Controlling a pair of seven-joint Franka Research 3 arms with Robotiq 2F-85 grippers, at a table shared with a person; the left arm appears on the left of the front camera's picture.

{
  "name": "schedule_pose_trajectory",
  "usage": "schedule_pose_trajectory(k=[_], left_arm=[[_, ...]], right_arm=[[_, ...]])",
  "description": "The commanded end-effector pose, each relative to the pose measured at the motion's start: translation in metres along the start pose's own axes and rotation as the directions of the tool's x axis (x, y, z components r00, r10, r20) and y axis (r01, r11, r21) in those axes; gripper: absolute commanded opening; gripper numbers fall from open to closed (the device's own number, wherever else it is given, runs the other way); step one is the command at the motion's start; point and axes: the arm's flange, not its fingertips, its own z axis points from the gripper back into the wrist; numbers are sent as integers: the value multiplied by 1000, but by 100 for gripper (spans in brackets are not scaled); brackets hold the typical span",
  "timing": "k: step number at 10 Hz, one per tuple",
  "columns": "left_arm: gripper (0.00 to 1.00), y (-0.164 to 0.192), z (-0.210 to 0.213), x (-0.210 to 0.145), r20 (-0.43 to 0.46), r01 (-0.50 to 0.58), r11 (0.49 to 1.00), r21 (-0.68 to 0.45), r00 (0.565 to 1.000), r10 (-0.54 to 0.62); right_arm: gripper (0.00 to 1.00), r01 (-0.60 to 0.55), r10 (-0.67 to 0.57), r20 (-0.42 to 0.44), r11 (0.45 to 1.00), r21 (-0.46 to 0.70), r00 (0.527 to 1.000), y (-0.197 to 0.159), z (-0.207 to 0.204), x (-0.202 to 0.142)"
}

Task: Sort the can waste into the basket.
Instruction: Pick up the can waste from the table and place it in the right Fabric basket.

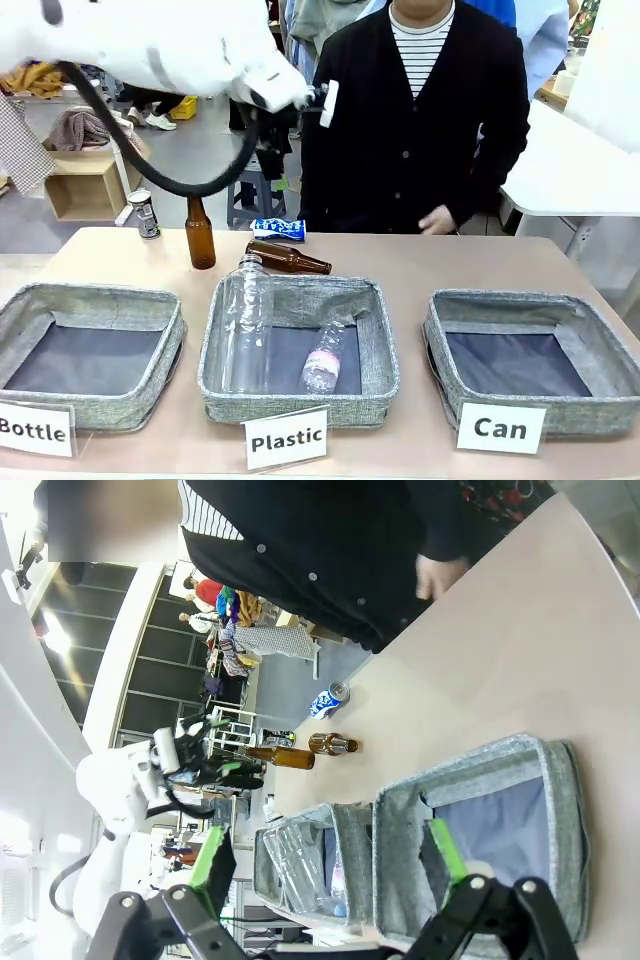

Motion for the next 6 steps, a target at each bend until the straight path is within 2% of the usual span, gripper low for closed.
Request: schedule_pose_trajectory(k=[1,2,3,6], left_arm=[[100,29,-33,13,-81,-78,996,50,993,82],[100,34,-44,10,-113,-108,992,-70,989,100],[100,11,-30,1,-36,-42,999,23,998,43],[100,11,-30,1,-36,-42,999,23,998,43]], right_arm=[[100,-27,26,19,999,29,999,0,-2,3],[100,-27,26,19,999,29,999,0,-2,3],[100,-27,26,19,999,29,999,0,-2,3],[100,-27,26,19,999,29,999,0,-2,3]])
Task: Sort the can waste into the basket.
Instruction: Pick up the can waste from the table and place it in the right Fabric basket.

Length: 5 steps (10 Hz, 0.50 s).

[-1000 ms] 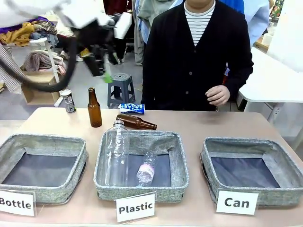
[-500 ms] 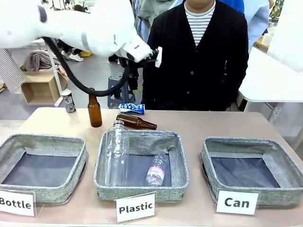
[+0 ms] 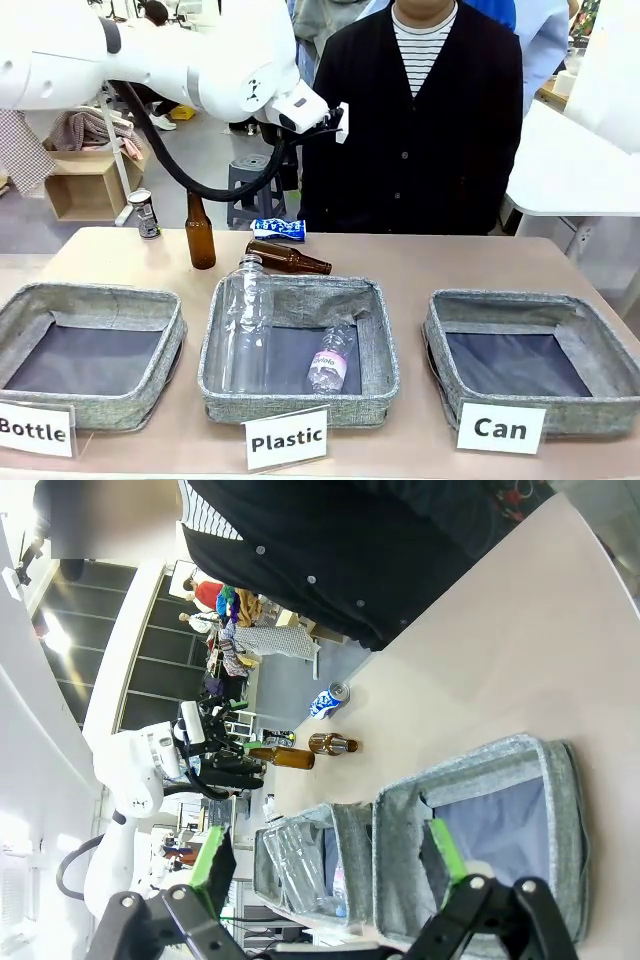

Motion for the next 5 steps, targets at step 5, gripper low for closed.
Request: schedule_pose_trajectory(k=[5], left_arm=[[100,56,-99,-16,-52,114,990,-78,992,-118]], right_arm=[[100,-27,26,19,999,29,999,0,-2,3]])
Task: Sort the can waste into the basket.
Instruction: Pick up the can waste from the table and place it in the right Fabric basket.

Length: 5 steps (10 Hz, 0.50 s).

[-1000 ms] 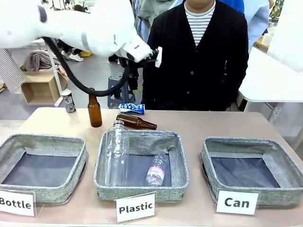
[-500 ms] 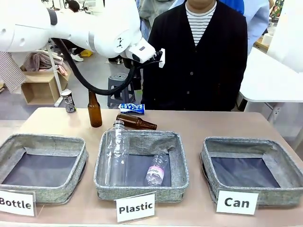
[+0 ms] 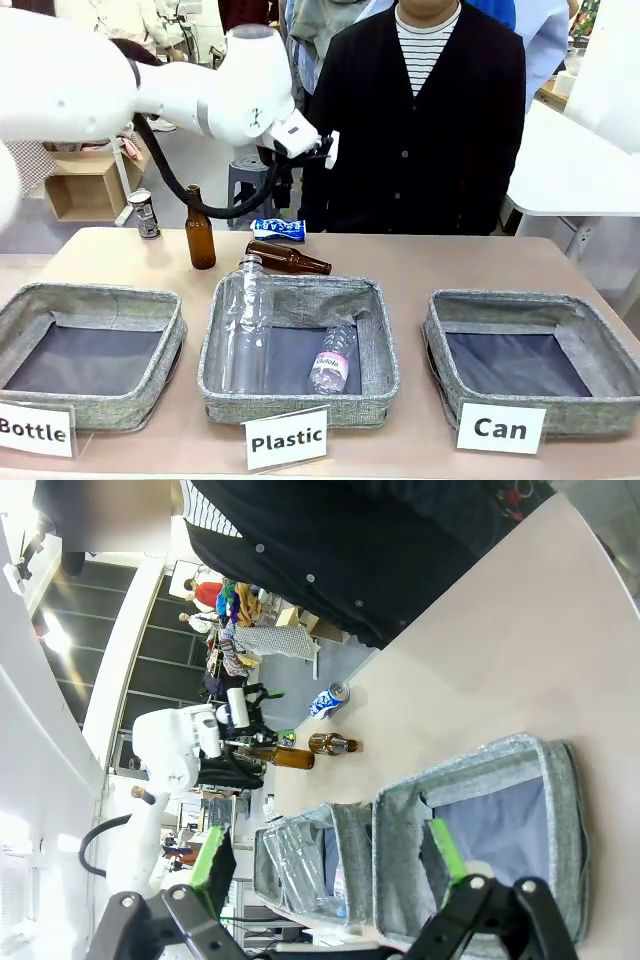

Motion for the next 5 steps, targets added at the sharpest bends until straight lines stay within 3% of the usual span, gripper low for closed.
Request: schedule_pose_trajectory(k=[1,5], left_arm=[[100,38,-17,11,-47,67,997,-33,997,-68],[100,56,-61,22,-95,85,979,-188,990,-104]], right_arm=[[100,-26,26,19,999,29,999,0,-2,3],[100,-26,26,19,999,29,999,0,-2,3]])
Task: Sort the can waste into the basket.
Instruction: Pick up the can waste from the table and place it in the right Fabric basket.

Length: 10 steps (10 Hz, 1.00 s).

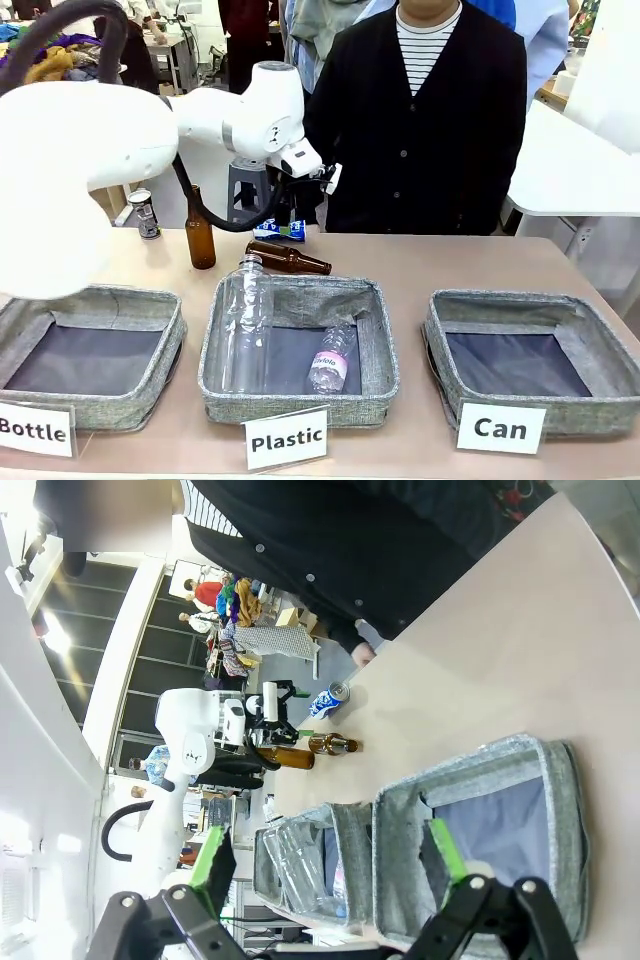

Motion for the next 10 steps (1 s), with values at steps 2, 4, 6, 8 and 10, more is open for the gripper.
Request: schedule_pose_trajectory(k=[2,4,6,8,10], left_arm=[[100,52,-18,7,-53,6,996,-87,999,-10],[100,-5,53,-3,249,216,966,-141,952,-176],[100,-107,147,-19,294,348,937,-9,897,-330],[100,-201,239,-72,261,352,935,40,900,-350],[100,-268,325,-154,372,195,974,114,901,-224]], right_arm=[[100,-26,26,19,999,29,999,0,-2,3],[100,-26,26,19,999,29,999,0,-2,3],[100,-26,26,19,999,29,999,0,-2,3],[100,-26,26,19,999,29,999,0,-2,3],[100,-26,26,19,999,29,999,0,-2,3]])
